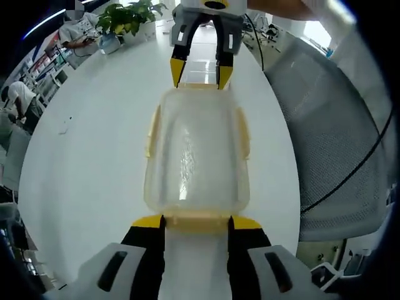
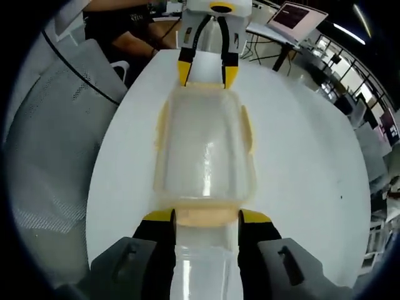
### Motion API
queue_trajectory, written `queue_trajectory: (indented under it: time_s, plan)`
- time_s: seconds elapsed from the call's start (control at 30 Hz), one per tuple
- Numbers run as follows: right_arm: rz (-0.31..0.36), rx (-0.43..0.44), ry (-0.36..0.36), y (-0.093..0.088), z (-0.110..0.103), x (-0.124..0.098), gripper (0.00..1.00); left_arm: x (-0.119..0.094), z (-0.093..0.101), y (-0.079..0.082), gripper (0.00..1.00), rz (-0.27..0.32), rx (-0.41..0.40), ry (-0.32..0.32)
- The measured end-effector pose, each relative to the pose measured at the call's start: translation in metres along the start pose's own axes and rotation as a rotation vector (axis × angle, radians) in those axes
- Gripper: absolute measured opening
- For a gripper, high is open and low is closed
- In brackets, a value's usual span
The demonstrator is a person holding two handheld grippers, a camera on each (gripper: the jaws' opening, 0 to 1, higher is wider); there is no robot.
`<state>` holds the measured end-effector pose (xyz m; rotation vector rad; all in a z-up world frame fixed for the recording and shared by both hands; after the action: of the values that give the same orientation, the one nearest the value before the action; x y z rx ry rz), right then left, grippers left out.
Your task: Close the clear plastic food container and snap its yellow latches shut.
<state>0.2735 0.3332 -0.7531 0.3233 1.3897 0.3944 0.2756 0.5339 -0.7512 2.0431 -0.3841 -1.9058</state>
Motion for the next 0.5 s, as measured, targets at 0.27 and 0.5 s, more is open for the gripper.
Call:
queue_trajectory:
  time_s: [0.27,0.5]
  plan:
    - [0.005,0.004,-0.01,0.0,-0.005,-0.014,0.34,-0.011,0.007,0.011,0.34,0.007,0.013,0.012]
    - [0.013,-0.004,-0.028,-0.008,-0.008,-0.033,0.34,-0.016,0.012,0.03,0.34,-0.002,0.023,0.03]
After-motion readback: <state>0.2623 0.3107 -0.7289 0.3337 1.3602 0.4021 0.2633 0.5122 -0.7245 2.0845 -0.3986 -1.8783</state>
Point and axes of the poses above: the point that each gripper's makers call its tool centre point, and the gripper's own axes: x roughly forward along the fingers, z roughly to its right, y roughly out of its top, the point moved 5 cm from there along -x, roughly backward along the fingers
